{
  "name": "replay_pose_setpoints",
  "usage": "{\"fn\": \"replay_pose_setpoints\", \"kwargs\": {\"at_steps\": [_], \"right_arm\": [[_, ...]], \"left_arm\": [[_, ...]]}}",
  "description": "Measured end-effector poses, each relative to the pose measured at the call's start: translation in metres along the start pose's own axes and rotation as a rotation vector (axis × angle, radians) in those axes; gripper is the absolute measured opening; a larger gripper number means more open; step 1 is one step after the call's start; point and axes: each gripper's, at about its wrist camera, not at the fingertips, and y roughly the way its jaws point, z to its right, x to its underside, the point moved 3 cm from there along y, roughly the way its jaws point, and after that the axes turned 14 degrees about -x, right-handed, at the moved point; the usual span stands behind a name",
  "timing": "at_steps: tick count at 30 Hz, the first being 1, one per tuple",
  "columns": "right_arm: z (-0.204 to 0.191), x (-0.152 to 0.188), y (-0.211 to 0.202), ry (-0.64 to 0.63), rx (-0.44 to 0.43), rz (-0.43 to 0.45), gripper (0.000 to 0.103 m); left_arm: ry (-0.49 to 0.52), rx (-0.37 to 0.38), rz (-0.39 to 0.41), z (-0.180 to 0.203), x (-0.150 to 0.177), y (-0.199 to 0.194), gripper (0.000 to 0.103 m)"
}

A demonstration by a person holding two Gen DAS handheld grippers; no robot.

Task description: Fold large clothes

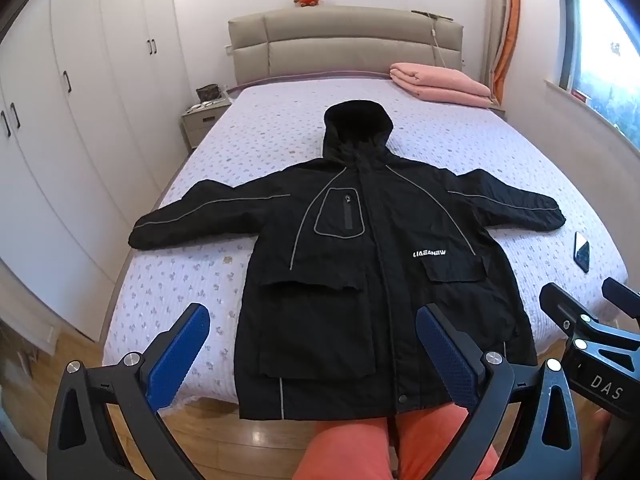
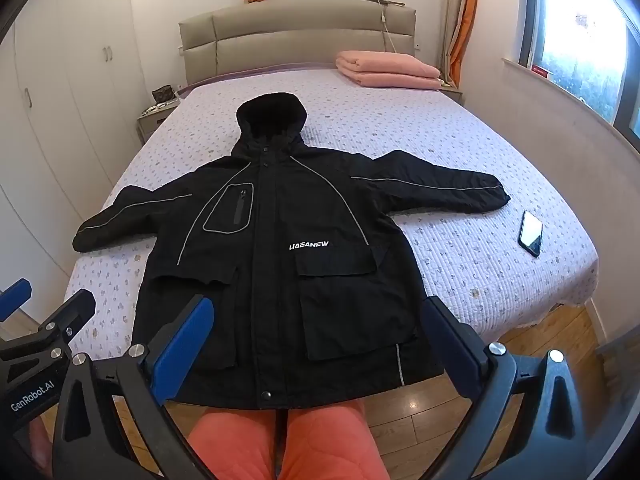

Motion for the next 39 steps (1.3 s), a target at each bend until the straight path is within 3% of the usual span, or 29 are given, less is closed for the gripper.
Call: {"fn": "replay_pose_setpoints", "kwargs": {"at_steps": [39], "right_arm": [[0.0019, -0.0021, 0.0026, -0.001, 0.019, 0.002, 0.103]], "left_arm": [[0.006, -0.002, 0.007, 0.0035, -0.0027, 0.0047, 0.103]]}}
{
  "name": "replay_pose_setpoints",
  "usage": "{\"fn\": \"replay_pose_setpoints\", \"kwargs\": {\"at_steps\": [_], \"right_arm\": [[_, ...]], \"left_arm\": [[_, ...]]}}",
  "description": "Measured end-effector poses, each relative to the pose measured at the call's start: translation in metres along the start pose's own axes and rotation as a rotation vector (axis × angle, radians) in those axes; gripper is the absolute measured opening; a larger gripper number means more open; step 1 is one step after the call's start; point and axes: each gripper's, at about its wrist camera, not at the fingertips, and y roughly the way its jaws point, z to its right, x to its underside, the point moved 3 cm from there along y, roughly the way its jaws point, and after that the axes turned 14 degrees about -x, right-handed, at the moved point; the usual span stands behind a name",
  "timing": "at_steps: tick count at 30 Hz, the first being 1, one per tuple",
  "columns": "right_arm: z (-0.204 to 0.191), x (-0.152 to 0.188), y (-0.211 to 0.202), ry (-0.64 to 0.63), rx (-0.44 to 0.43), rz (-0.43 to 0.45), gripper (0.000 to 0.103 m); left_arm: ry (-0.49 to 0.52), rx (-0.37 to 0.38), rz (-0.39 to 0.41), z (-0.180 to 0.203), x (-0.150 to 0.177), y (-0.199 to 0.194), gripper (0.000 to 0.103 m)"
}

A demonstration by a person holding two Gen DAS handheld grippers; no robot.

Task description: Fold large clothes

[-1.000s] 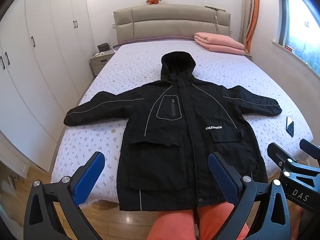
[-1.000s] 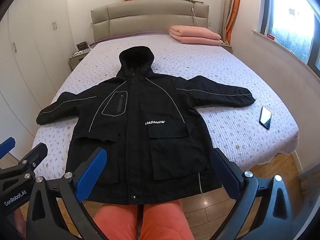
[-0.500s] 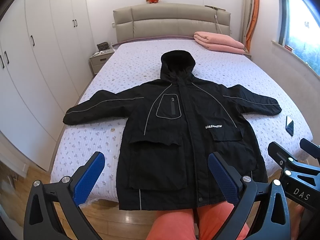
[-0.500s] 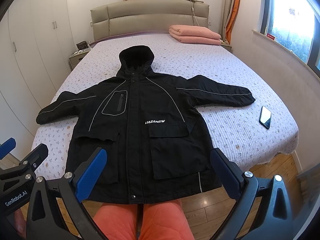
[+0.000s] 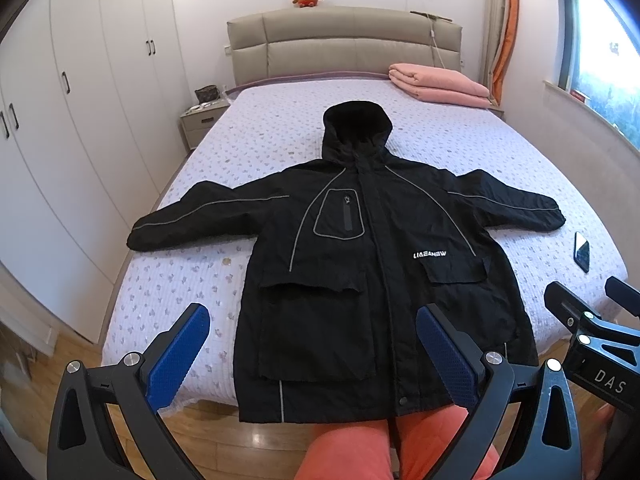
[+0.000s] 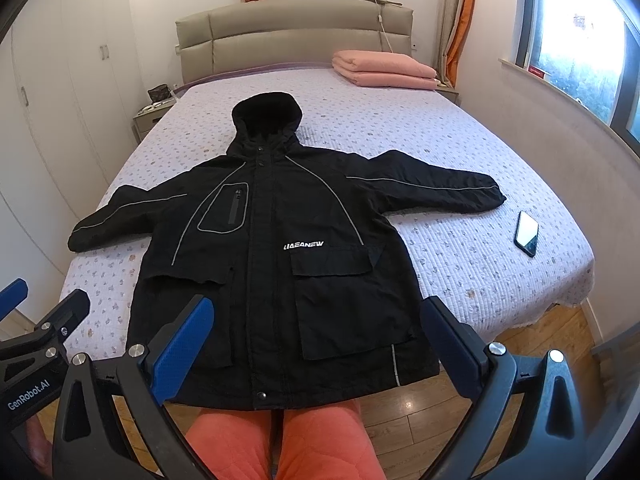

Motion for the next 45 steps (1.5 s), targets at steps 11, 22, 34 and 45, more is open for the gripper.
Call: {"fn": "replay_pose_setpoints", "kwargs": {"at_steps": [11, 22, 34, 45], "right_arm": [[0.087, -0.024, 0.055, 0.097, 0.002, 0.072, 0.103], [0.352, -0.084, 0.180, 0.329, 0.134, 0.085, 0.103], [0.606, -0.125, 0.314, 0.673, 0.133, -0.001, 0.080], [0.622, -0.136, 0.339, 0.601, 0.139, -0.009, 0.016]], "left_arm": [[0.042, 0.127, -0.025, 0.052, -0.033, 0.058, 0.103], [0.088, 0.181, -0.036, 0.156, -0.065, 0.184, 0.103], [0.148, 0.228, -0.039, 0.243, -0.098, 0.280, 0.103], [0.191, 0.243, -0.080, 0.278, -0.095, 0.312, 0.103]]}}
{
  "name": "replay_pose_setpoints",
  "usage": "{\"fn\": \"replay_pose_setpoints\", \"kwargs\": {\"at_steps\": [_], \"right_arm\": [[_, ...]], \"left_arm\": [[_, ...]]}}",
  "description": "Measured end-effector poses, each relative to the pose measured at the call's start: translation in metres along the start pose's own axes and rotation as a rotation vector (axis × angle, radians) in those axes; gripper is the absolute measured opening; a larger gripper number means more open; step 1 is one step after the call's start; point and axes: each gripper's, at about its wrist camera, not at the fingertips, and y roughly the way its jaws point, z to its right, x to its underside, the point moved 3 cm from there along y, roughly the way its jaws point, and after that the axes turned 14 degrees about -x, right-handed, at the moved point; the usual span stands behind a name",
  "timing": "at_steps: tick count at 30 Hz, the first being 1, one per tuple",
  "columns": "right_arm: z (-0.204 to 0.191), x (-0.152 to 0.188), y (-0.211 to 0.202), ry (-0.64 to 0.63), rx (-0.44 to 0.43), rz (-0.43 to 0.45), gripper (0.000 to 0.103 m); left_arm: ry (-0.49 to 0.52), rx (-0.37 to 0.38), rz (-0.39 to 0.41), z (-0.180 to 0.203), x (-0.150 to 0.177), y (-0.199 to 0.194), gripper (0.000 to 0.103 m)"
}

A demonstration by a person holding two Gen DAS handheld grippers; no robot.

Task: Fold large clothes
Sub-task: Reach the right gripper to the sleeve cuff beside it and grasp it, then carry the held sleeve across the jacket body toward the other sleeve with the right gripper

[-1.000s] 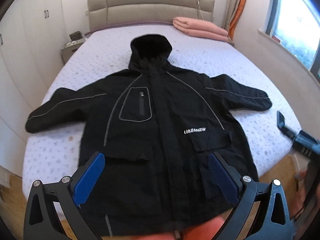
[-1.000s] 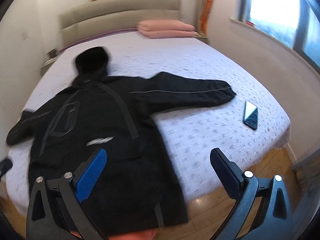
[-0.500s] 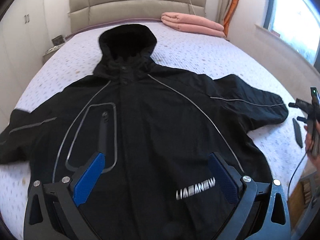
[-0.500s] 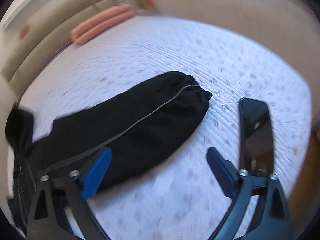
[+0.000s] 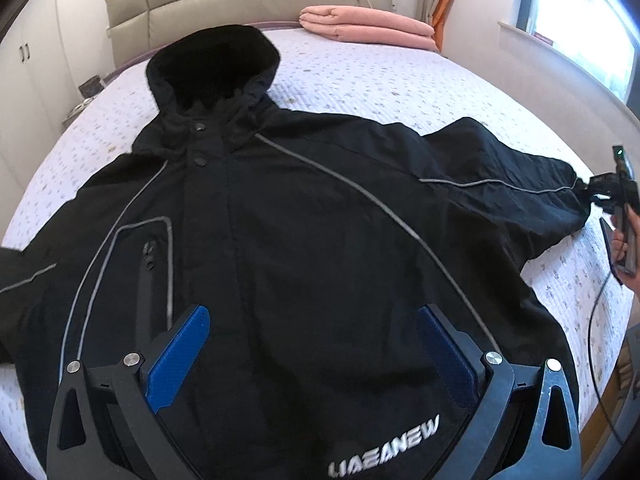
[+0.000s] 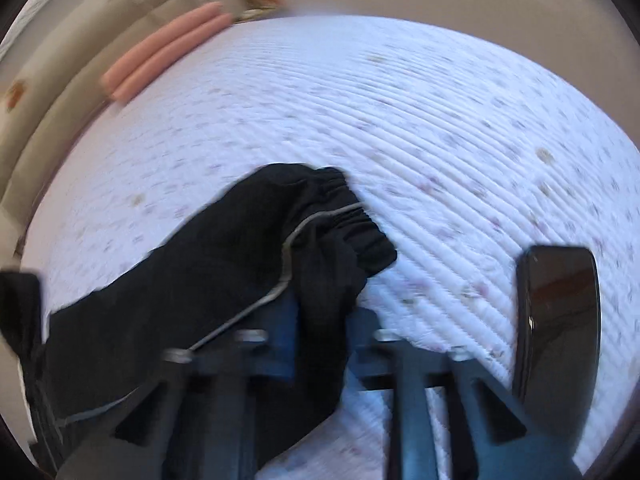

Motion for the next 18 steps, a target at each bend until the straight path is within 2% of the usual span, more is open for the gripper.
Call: {"fn": "replay_pose_setpoints", "kwargs": {"at_steps": [3, 6, 8, 10, 12, 15, 18], "right_arm": [[-0.019, 0.003, -0.035, -0.112, 0.046, 0.079, 0.014], [0.000, 0.006, -0.057, -0.060, 0.039, 0.115, 0.014], [0.010, 0.009, -0.048, -0.038, 0.048, 0.080, 0.014], [0.013, 0.017, -0.029, -0.062, 0.100, 0.019, 0.013], [0.019, 0.027, -0.012, -0.060, 0.124, -0.037, 0.013], [0.018, 0.029, -0.009, -0.067, 0.142, -0.038, 0.014], [0.006, 0.025, -0.013, -0.088, 0.166, -0.048, 0.013]], "left_arm": [[0.024, 0.025, 0.009, 0.017, -0.011, 0.011, 0.103], [0.037, 0.057, 0.002, 0.035, -0.022, 0.025, 0.103], [0.027, 0.071, 0.010, 0.045, -0.029, 0.030, 0.102], [0.036, 0.079, 0.018, 0.056, -0.035, 0.036, 0.102], [0.092, 0.074, -0.027, 0.073, -0.035, 0.052, 0.102], [0.141, 0.033, -0.093, 0.084, -0.026, 0.073, 0.101], [0.151, 0.034, -0.085, 0.084, -0.026, 0.070, 0.101]]}}
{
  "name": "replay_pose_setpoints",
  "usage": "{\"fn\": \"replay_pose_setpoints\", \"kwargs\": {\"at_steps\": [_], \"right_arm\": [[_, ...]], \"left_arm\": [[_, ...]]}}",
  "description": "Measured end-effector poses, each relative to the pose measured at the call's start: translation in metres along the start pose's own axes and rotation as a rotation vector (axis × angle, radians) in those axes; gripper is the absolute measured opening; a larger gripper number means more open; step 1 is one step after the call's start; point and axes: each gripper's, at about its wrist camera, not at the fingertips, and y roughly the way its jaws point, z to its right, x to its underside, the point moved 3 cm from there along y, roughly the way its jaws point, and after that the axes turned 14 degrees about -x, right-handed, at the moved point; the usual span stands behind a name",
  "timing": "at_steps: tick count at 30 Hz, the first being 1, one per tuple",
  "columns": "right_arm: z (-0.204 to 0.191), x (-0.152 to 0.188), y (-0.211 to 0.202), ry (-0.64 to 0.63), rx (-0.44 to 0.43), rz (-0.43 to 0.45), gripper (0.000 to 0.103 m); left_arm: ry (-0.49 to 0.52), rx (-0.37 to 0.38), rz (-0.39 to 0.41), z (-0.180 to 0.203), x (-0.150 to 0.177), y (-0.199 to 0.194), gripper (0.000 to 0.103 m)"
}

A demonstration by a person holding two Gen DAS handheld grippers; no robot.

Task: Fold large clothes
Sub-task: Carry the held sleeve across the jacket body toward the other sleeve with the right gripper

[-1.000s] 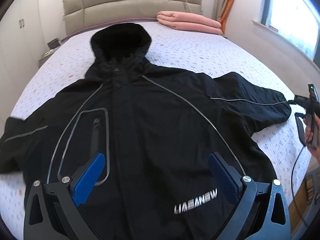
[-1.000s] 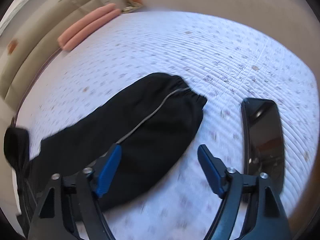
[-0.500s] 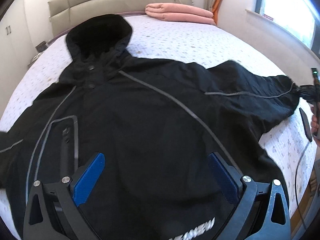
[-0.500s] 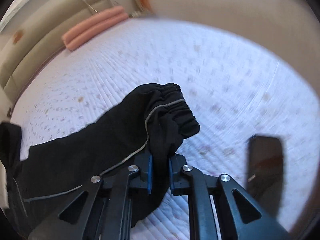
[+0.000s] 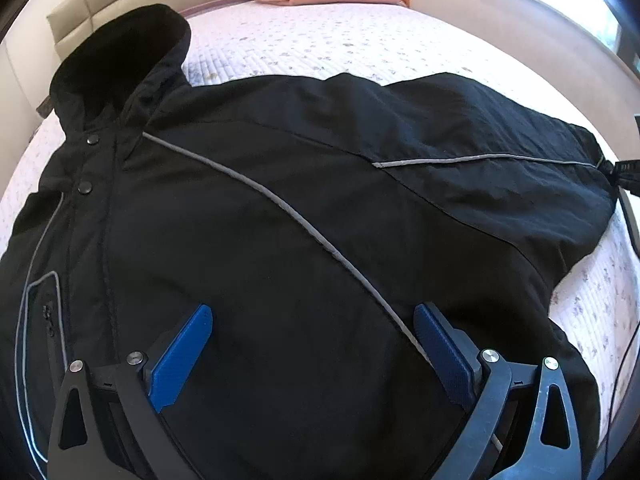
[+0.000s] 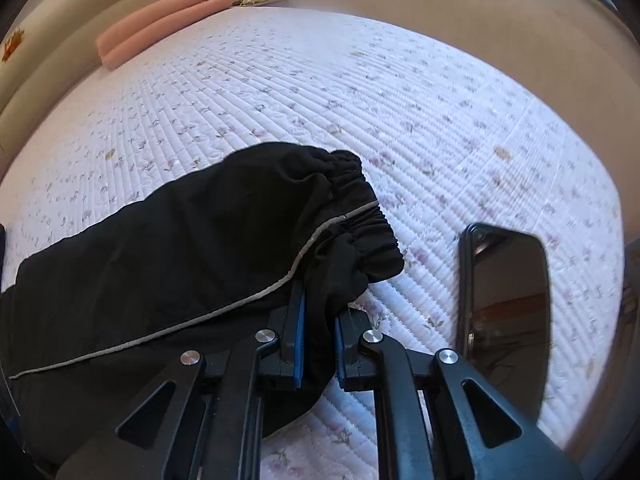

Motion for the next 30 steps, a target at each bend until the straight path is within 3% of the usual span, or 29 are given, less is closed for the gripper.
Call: {"fn": "replay_pose_setpoints", "kwargs": {"at_steps": [3, 7, 15, 18, 23, 27, 30], "right_arm": [[-0.020, -0.002, -0.028, -0.044, -0.061, 0.060, 0.013], [-0.084, 0.005, -0.071, -0.161, -0.176, 0.110, 0.013], [-0.276, 0.062, -0.110, -0.497, -0.343, 0.071, 0.013], [-0.347, 0.094, -0.116, -0.607, -0.411, 0.045, 0.013], [-0.446, 0.152, -0.104, -0.737, -0.488, -0.013, 0.013], [-0.491, 0.187, -0.088, -0.785, -0.527, -0.044, 0.013], [-0.518, 0.213, -0.077, -0.816, -0.561, -0.073, 0.013]], "left_arm": [[-0.025, 0.048, 0.014, -0.013, 0.003, -0.016, 0.100], [-0.044, 0.019, 0.056, -0.040, 0.012, -0.037, 0.101], [-0.156, 0.026, 0.167, -0.120, 0.032, -0.081, 0.101], [-0.197, 0.030, 0.150, -0.146, 0.042, -0.087, 0.101], [-0.257, -0.048, 0.147, -0.192, 0.060, -0.094, 0.101], [-0.269, -0.130, 0.171, -0.216, 0.074, -0.097, 0.101], [-0.279, -0.146, 0.170, -0.227, 0.083, -0.094, 0.101]]}}
